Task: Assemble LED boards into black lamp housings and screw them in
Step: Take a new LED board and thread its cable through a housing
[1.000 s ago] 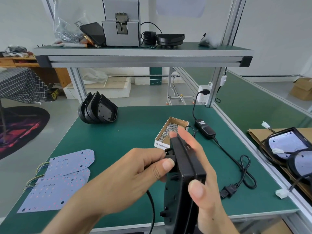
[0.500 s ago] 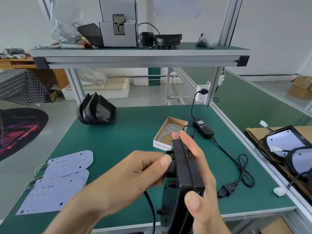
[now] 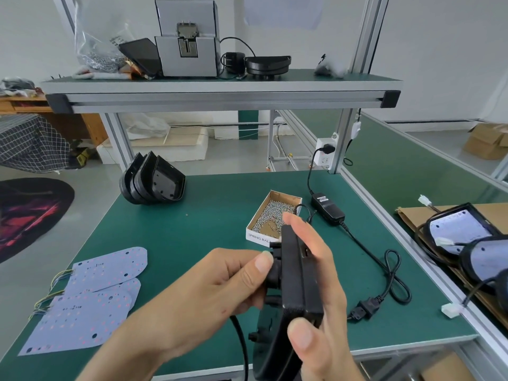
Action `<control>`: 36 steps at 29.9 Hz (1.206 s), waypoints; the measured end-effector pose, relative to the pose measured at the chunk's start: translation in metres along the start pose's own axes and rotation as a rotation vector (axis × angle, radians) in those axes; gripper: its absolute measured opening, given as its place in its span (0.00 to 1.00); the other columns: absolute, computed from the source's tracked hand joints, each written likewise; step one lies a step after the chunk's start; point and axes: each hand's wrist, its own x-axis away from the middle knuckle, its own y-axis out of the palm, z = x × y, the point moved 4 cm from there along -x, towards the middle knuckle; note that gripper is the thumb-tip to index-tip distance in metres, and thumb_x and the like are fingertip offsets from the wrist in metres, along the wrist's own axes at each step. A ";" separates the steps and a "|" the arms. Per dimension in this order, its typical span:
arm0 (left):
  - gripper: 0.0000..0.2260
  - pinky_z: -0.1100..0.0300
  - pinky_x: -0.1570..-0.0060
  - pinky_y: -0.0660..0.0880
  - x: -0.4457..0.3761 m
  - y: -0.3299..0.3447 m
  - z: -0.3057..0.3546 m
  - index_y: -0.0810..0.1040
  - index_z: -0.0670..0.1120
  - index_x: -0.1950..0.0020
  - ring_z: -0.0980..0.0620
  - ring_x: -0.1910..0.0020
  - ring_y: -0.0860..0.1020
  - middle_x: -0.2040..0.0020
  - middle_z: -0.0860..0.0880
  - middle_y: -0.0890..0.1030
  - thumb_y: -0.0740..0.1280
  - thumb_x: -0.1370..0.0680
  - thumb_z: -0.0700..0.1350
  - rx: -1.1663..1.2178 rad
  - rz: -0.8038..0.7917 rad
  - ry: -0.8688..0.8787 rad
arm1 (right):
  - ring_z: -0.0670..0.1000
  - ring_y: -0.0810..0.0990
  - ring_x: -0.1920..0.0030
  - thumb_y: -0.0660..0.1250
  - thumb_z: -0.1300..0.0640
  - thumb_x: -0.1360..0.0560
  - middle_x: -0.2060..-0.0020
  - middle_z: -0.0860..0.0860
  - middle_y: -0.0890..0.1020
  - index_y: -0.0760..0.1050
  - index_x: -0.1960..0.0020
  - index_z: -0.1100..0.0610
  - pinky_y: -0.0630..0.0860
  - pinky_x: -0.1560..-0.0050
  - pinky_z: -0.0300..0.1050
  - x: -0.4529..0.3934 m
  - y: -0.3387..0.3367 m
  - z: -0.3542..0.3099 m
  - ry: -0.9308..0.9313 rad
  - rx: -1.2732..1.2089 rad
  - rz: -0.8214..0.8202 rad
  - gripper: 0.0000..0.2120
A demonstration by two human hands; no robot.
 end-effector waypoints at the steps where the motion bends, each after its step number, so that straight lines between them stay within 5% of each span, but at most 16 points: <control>1: 0.22 0.64 0.66 0.62 -0.001 -0.001 -0.001 0.82 0.51 0.59 0.55 0.68 0.63 0.67 0.59 0.72 0.57 0.19 0.63 -0.032 0.006 -0.004 | 0.74 0.71 0.29 0.71 0.21 0.36 0.29 0.69 0.71 0.67 0.21 0.43 0.69 0.33 0.79 0.000 -0.001 0.001 -0.003 0.004 -0.005 0.50; 7: 0.23 0.48 0.67 0.61 0.004 -0.030 -0.003 0.78 0.52 0.65 0.49 0.69 0.63 0.71 0.51 0.68 0.61 0.23 0.68 -0.202 0.254 -0.011 | 0.62 0.76 0.31 0.73 0.27 0.31 0.26 0.60 0.68 0.68 0.26 0.53 0.78 0.36 0.64 -0.007 -0.011 0.009 -0.066 -0.022 0.066 0.44; 10: 0.21 0.43 0.67 0.63 0.008 -0.040 0.001 0.76 0.49 0.64 0.41 0.68 0.63 0.70 0.44 0.67 0.65 0.24 0.66 -0.233 0.335 0.016 | 0.58 0.66 0.21 0.71 0.26 0.29 0.21 0.54 0.64 0.69 0.25 0.50 0.69 0.26 0.64 -0.009 -0.017 0.018 -0.033 0.049 -0.058 0.42; 13: 0.21 0.56 0.73 0.61 0.006 -0.043 0.009 0.74 0.48 0.63 0.48 0.72 0.60 0.71 0.48 0.63 0.64 0.23 0.64 -0.313 0.421 0.066 | 0.48 0.61 0.19 0.67 0.28 0.29 0.21 0.45 0.67 0.85 0.39 0.45 0.57 0.19 0.61 -0.023 -0.029 0.018 0.056 0.061 -0.092 0.28; 15: 0.19 0.66 0.74 0.58 0.002 -0.037 0.014 0.72 0.47 0.63 0.56 0.73 0.58 0.73 0.57 0.61 0.64 0.20 0.60 -0.371 0.414 0.088 | 0.46 0.64 0.20 0.64 0.28 0.24 0.23 0.43 0.70 0.87 0.43 0.42 0.59 0.21 0.59 -0.035 -0.033 0.005 0.061 0.166 -0.133 0.23; 19: 0.16 0.65 0.74 0.60 -0.003 -0.025 0.018 0.74 0.50 0.61 0.57 0.74 0.60 0.73 0.57 0.64 0.64 0.19 0.58 -0.477 0.379 0.076 | 0.39 0.70 0.25 0.73 0.44 0.24 0.30 0.35 0.77 0.87 0.44 0.42 0.62 0.24 0.49 -0.050 -0.026 -0.013 0.179 0.402 -0.444 0.10; 23: 0.15 0.66 0.74 0.59 -0.001 -0.024 0.024 0.74 0.54 0.63 0.56 0.74 0.62 0.74 0.56 0.64 0.66 0.17 0.54 -0.543 0.402 0.083 | 0.41 0.79 0.35 0.79 0.59 0.25 0.39 0.39 0.83 0.85 0.56 0.46 0.67 0.31 0.35 -0.059 -0.021 -0.014 0.250 0.435 -0.472 0.08; 29: 0.17 0.59 0.74 0.62 0.001 -0.026 0.022 0.72 0.46 0.63 0.56 0.73 0.60 0.74 0.55 0.63 0.66 0.17 0.52 -0.565 0.392 0.052 | 0.35 0.60 0.22 0.80 0.49 0.28 0.25 0.32 0.68 0.84 0.52 0.34 0.54 0.19 0.50 -0.057 -0.030 -0.004 0.324 0.608 -0.418 0.11; 36: 0.16 0.66 0.76 0.57 0.000 -0.026 0.024 0.74 0.48 0.63 0.56 0.76 0.59 0.76 0.56 0.62 0.66 0.17 0.52 -0.555 0.415 0.053 | 0.28 0.60 0.25 0.79 0.46 0.28 0.24 0.27 0.62 0.84 0.52 0.33 0.52 0.29 0.29 -0.051 -0.037 0.002 0.295 0.585 -0.358 0.10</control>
